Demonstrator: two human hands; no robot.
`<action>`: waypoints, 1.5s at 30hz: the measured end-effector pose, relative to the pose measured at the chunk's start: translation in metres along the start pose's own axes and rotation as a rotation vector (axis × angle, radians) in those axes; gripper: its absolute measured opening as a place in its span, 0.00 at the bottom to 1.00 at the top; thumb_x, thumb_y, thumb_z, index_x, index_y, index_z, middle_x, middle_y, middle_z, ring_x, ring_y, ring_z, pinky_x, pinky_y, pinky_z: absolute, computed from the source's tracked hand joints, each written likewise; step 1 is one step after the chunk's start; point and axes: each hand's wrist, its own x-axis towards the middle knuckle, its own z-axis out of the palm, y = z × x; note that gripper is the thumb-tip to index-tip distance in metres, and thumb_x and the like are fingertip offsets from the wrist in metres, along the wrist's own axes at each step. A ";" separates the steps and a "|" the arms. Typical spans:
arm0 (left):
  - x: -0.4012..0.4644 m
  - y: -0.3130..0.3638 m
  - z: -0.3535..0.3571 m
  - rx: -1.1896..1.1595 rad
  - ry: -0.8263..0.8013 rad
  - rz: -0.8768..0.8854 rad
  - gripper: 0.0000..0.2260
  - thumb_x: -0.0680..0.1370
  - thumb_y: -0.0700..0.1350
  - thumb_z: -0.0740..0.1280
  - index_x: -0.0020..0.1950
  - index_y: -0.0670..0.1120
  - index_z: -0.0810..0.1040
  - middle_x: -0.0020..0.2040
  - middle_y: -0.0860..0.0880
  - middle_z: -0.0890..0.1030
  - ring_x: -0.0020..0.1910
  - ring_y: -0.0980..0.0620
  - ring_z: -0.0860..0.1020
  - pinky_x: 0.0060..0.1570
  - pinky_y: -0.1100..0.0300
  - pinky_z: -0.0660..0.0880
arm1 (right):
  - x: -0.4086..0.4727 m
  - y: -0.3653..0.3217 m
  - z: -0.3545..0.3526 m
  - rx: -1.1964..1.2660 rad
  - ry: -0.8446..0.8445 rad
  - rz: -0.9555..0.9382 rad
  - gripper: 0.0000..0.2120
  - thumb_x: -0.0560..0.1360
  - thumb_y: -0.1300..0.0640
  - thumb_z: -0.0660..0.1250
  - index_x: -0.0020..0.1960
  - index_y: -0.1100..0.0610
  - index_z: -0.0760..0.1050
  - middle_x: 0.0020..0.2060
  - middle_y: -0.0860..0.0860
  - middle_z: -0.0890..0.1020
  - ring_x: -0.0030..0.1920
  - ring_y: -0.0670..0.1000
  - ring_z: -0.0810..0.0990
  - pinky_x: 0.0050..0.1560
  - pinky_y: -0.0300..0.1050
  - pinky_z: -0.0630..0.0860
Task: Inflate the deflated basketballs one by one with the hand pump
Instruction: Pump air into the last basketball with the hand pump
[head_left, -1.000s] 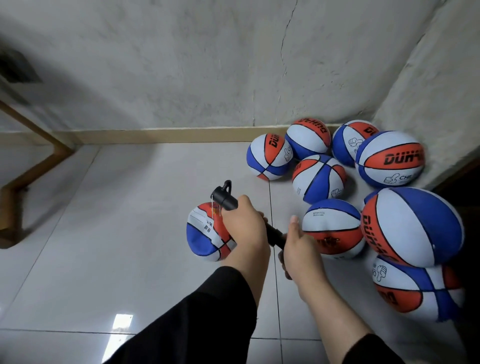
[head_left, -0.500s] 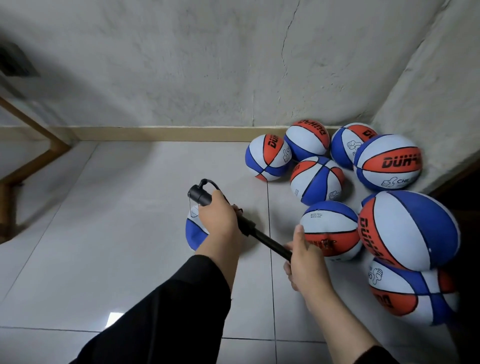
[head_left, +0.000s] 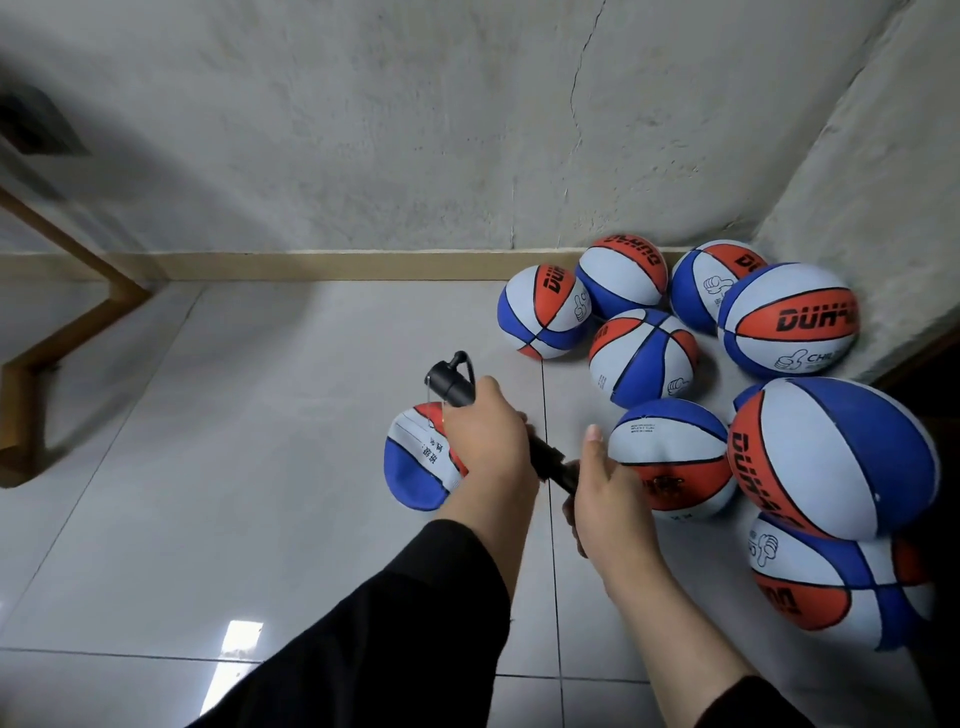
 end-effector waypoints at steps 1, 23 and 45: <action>0.007 0.004 -0.003 -0.012 0.013 -0.014 0.10 0.79 0.47 0.63 0.56 0.43 0.74 0.36 0.43 0.78 0.29 0.46 0.77 0.31 0.58 0.75 | -0.002 0.003 -0.004 0.005 0.006 -0.023 0.31 0.84 0.38 0.52 0.42 0.61 0.79 0.31 0.57 0.81 0.35 0.58 0.80 0.39 0.49 0.75; -0.005 -0.015 0.000 -0.057 0.040 0.022 0.12 0.79 0.45 0.62 0.58 0.39 0.74 0.32 0.45 0.76 0.28 0.49 0.75 0.32 0.57 0.75 | -0.004 -0.011 0.011 0.512 -0.026 0.346 0.30 0.82 0.31 0.50 0.53 0.51 0.81 0.45 0.58 0.86 0.33 0.51 0.73 0.32 0.45 0.73; -0.019 -0.016 -0.003 -0.075 0.091 -0.001 0.08 0.80 0.45 0.62 0.51 0.41 0.75 0.29 0.46 0.77 0.23 0.51 0.74 0.33 0.56 0.75 | 0.008 -0.003 0.009 0.049 0.055 0.075 0.28 0.84 0.36 0.48 0.43 0.50 0.80 0.42 0.55 0.86 0.46 0.61 0.84 0.54 0.60 0.83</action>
